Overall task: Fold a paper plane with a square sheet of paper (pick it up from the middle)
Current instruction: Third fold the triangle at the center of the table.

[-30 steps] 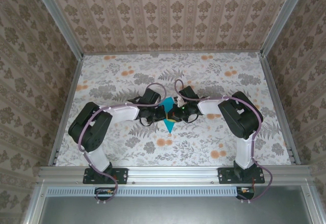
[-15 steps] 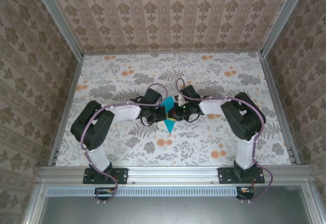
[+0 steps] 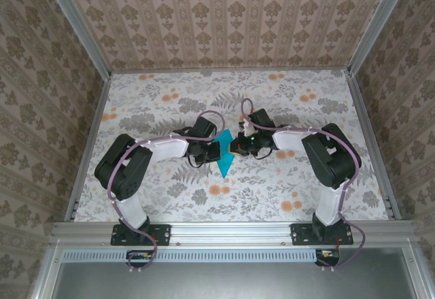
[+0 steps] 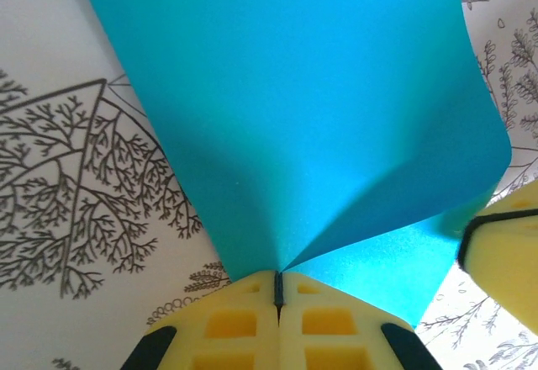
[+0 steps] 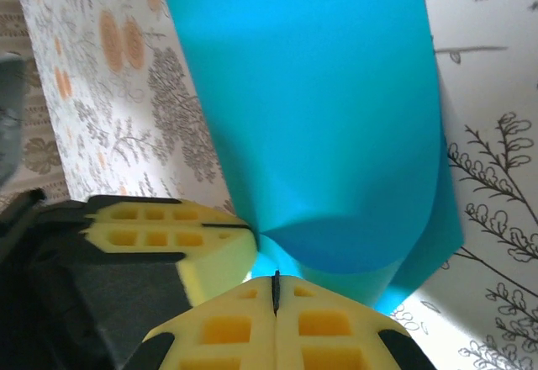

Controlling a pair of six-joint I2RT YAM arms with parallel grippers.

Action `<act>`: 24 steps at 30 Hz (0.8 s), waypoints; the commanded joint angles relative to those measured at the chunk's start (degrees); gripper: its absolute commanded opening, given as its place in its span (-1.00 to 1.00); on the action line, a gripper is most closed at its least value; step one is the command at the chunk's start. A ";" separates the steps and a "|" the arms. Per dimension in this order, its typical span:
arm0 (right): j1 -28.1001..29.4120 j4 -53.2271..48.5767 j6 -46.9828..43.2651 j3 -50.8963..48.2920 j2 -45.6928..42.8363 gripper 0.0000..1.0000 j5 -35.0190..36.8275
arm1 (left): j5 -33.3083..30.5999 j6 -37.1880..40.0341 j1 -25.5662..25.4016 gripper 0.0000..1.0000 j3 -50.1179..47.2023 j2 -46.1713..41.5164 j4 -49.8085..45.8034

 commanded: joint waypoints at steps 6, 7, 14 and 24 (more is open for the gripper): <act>1.16 -2.38 -1.73 1.79 3.69 -1.00 -1.12 | -1.10 5.95 1.50 -1.00 2.48 1.78 -5.73; 1.18 -2.56 -1.75 1.78 3.80 -1.00 -0.85 | -1.09 5.81 1.51 -1.00 2.48 1.88 -5.74; 1.19 -3.71 -0.65 1.16 5.60 -1.00 2.06 | -1.22 5.75 1.69 -1.00 2.68 2.50 -5.76; 1.16 -3.87 2.00 0.36 5.11 -1.00 4.26 | -0.83 3.46 0.77 -0.88 2.95 -4.59 -2.93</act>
